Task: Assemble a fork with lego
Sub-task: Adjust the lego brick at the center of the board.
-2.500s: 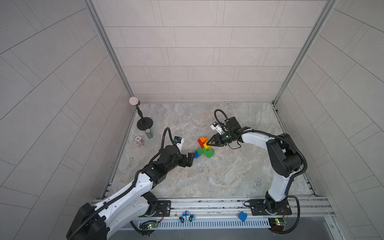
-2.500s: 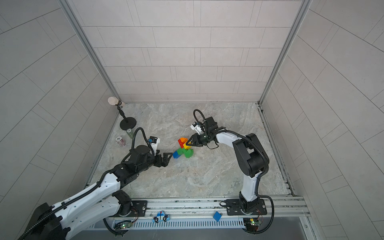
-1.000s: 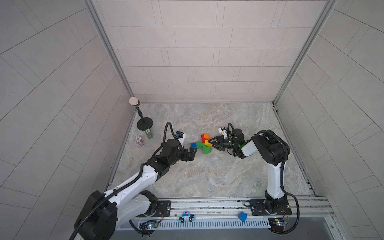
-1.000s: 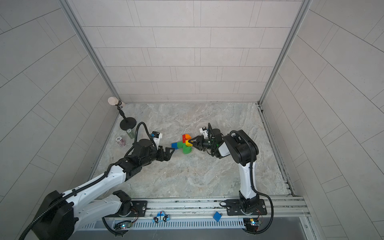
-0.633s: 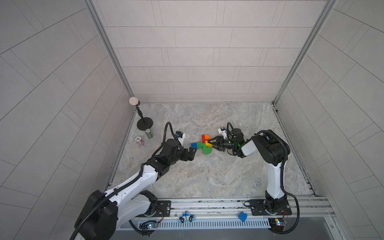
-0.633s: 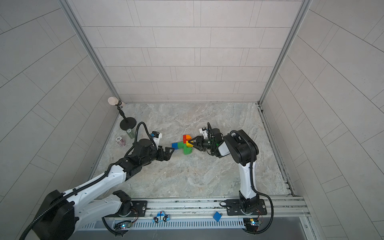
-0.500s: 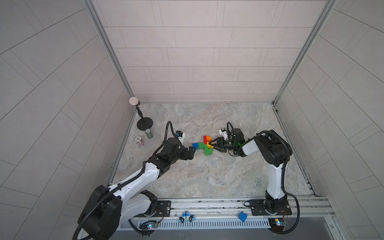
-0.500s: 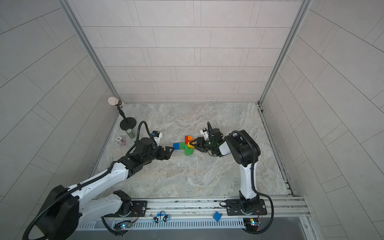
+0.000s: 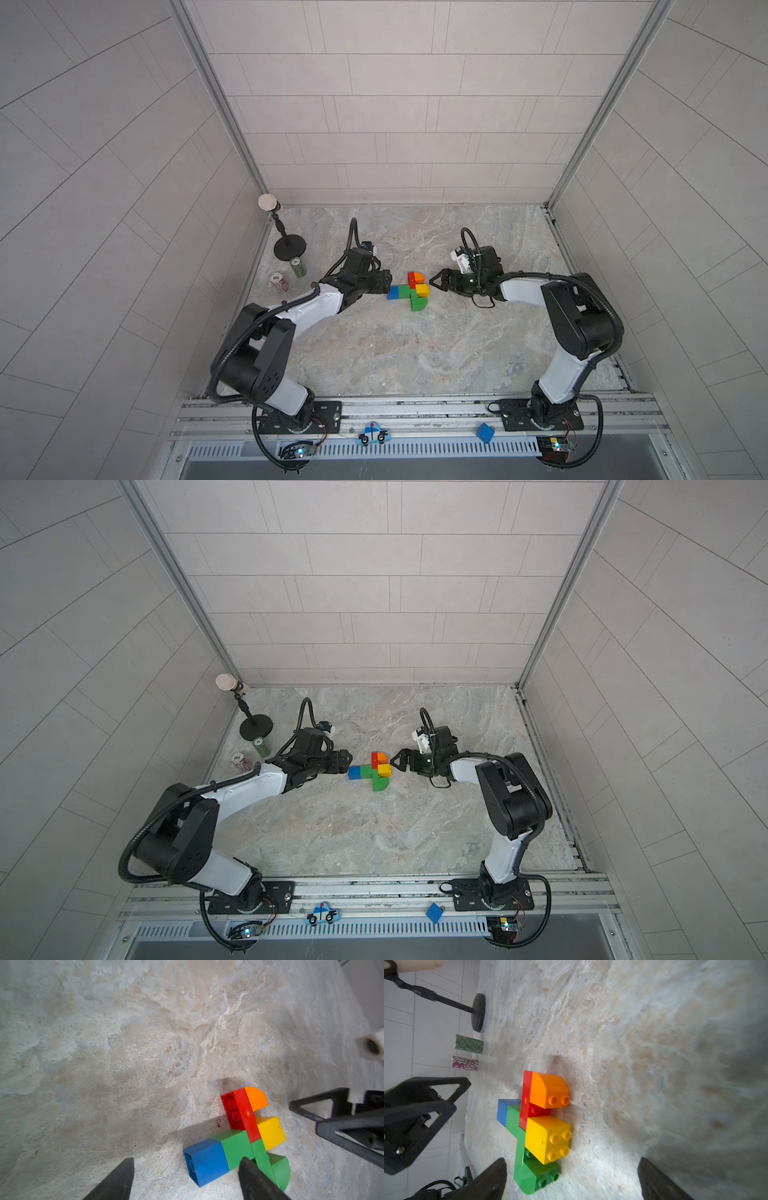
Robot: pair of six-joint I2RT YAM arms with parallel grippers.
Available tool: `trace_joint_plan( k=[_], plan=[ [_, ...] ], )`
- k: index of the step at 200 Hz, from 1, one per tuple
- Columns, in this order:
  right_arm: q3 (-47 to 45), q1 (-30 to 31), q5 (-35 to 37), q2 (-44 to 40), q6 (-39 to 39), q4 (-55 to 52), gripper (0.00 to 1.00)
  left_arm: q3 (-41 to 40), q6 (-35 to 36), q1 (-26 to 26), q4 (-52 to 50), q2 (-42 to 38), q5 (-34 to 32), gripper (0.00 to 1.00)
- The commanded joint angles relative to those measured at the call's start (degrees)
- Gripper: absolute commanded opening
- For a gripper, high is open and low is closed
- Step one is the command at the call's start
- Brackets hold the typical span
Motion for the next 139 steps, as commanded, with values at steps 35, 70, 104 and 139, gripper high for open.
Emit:
trace_joint_plan(
  k=[35,70,104,139],
  plan=[
    [-5.87,1.62,11.07,-15.35,-8.06,-14.46,1.00,10.17,6.52,0.22,-10.81,11.23,0.43,0.63],
    [-8.39,1.56,14.48,-22.40,-9.64,-19.40,0.99,12.52,7.57,-0.23,-11.66,14.91,4.09,0.56],
    [-9.20,1.56,16.01,-26.48,-10.39,-22.32,0.99,11.97,7.93,-0.42,-12.90,15.35,4.38,0.56],
    [-8.94,1.50,17.18,-28.27,-11.19,-24.33,0.99,7.62,6.42,-2.33,-12.18,12.69,3.95,0.56]
  ],
)
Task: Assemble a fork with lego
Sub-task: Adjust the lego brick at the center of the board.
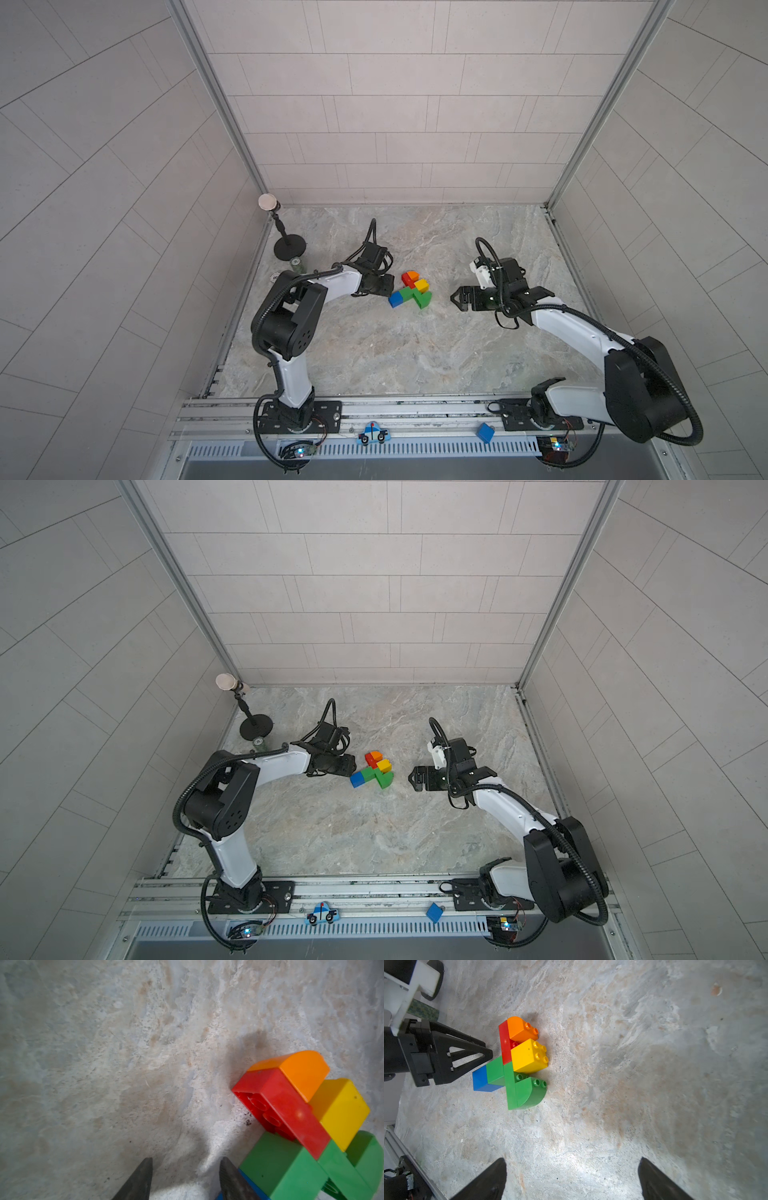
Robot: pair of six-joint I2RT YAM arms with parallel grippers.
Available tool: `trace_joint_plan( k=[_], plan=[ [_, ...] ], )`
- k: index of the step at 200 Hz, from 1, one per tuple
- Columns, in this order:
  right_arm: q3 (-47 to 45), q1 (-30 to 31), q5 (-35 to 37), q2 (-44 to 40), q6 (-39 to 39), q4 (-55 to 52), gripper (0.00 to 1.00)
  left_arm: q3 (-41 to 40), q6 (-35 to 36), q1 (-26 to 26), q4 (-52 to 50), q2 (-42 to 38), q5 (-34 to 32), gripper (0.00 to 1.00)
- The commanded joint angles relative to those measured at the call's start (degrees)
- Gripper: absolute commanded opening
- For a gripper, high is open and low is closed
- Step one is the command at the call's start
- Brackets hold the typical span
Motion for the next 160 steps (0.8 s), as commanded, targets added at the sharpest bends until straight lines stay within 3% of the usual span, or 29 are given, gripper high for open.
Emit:
trace_joint_plan(
  k=[1,73,160],
  plan=[
    [0.02,-0.02,2.14,-1.78,-1.84,-3.25,0.99,-3.40,-0.21,-1.76,-1.34,-2.50,0.07,0.56],
    [-0.79,-0.12,3.61,-3.95,-2.31,-4.78,1.00,-13.64,-8.76,-7.76,4.16,-9.88,-5.66,0.63],
    [-2.37,-0.27,4.99,-6.53,-2.11,-5.14,1.00,-14.05,-12.92,-13.19,7.23,-9.07,-8.23,0.77]
  ],
)
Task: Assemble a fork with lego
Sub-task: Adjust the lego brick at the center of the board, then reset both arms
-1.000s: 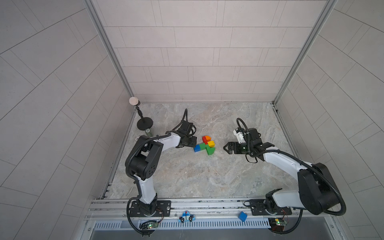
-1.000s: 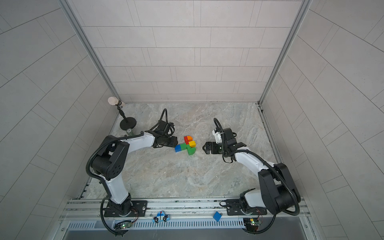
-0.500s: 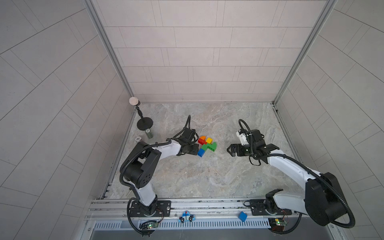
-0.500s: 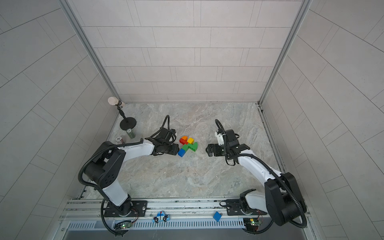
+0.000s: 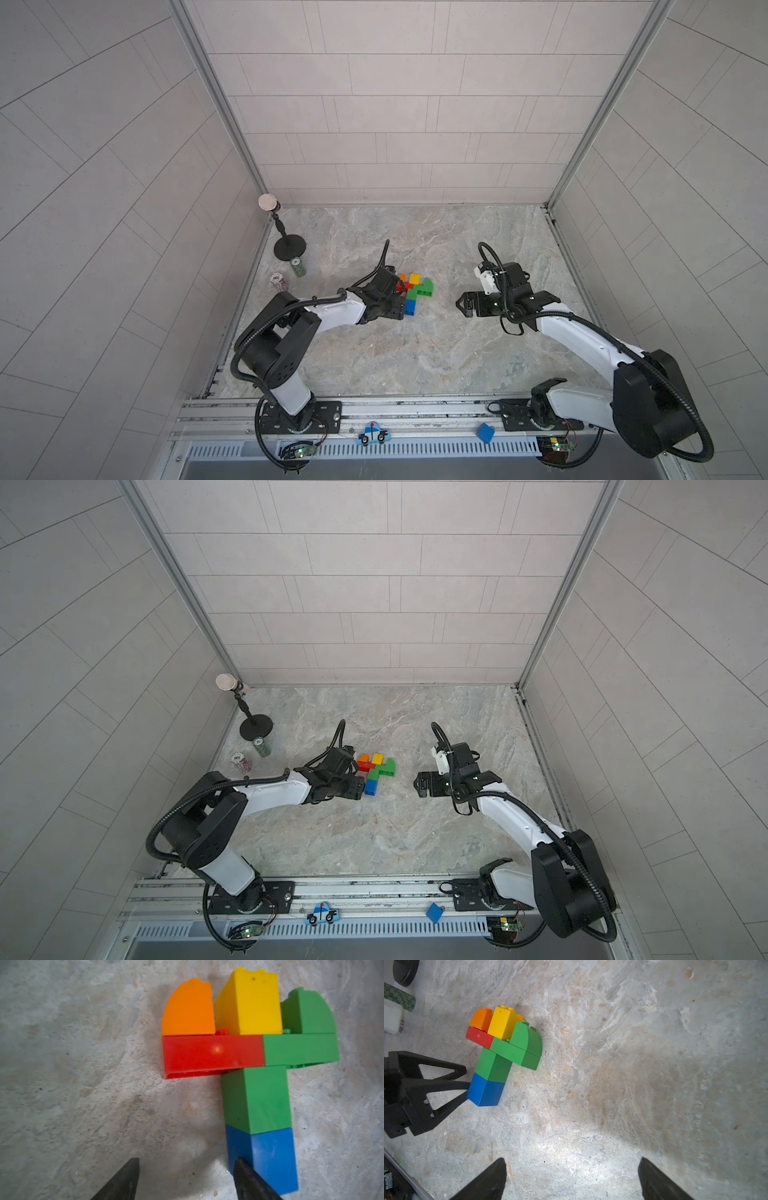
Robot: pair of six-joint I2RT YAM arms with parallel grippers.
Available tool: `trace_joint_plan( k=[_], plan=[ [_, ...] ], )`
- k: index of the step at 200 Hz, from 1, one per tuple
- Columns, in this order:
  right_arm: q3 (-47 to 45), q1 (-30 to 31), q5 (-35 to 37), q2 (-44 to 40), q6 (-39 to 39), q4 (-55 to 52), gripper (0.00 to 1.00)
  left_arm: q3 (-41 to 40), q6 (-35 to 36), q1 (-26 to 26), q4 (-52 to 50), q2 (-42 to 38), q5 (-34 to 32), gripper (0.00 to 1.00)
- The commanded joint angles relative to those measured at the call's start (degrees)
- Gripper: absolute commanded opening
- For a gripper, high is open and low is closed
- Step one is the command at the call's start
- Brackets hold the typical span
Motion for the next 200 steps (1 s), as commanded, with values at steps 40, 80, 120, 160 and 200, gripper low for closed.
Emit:
trace_joint_plan(
  k=[40,80,120,160,200],
  plan=[
    [-9.13,-0.80,19.53,-14.71,-2.94,8.43,1.00,-10.57,-4.20,-0.95,-0.09,-19.83,-13.16,0.94],
    [-14.00,-3.23,33.39,-21.32,-13.54,21.34,1.00,-22.27,4.41,5.44,8.21,-44.44,-37.82,1.00],
    [-15.87,-10.94,33.38,-8.76,-18.23,31.91,1.00,-28.62,19.89,16.08,22.33,-46.76,-43.19,1.00],
    [-16.96,-16.16,28.11,3.59,-16.94,51.65,1.00,-34.57,25.55,25.68,46.80,-28.02,-35.59,1.00],
    [-13.91,-18.35,22.41,15.70,-16.85,58.72,1.00,-30.91,27.90,30.27,70.34,-4.28,-19.88,1.00]
  ],
)
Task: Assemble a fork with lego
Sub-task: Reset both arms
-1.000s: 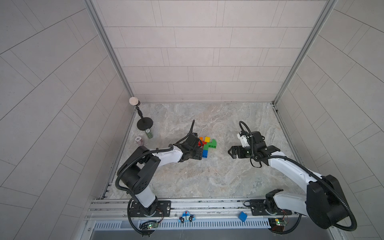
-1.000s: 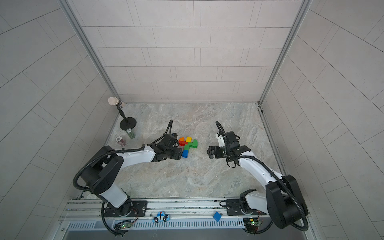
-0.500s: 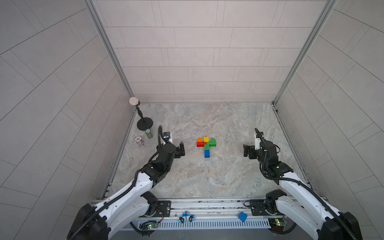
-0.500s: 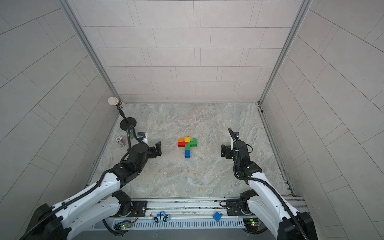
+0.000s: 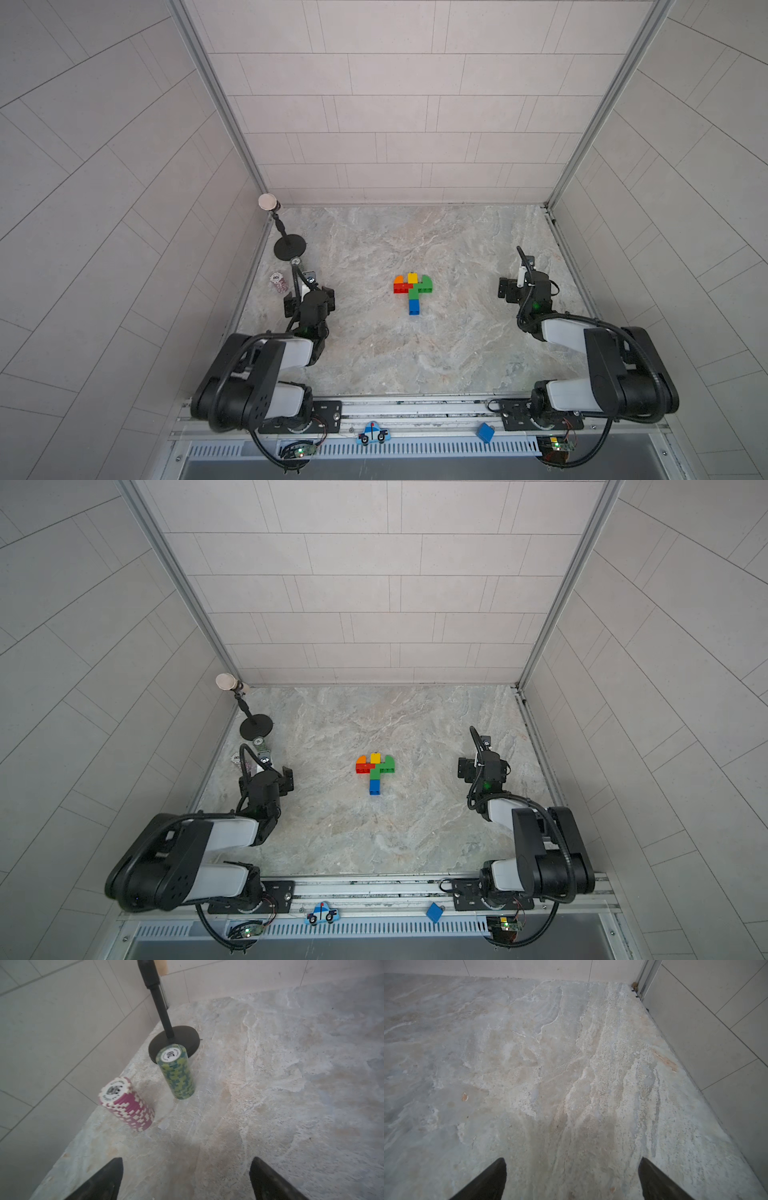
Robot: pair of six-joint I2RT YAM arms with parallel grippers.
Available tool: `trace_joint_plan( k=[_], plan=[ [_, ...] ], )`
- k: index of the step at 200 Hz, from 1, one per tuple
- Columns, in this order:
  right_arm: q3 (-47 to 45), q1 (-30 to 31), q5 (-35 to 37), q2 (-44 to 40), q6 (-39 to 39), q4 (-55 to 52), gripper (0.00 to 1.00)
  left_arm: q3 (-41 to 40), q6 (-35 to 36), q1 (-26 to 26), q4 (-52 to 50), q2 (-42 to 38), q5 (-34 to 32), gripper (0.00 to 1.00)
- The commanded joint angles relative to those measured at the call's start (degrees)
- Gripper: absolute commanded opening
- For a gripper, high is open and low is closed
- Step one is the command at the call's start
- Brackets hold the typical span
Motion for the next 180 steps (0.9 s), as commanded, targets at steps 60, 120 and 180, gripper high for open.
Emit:
trace_joint_plan(
  k=[60,120,180],
  plan=[
    [2.89,2.53,0.03,5.69,-3.06,7.53,1.00,11.73,-2.15,6.60,4.28,10.48,11.22,1.00],
    [2.89,2.53,0.07,5.69,-3.01,7.35,1.00,13.29,-1.10,6.53,0.27,10.18,15.08,1.00],
    [2.75,2.60,0.11,5.57,-3.09,7.61,1.00,8.44,-0.64,6.49,9.97,9.66,17.12,1.00]
  ],
)
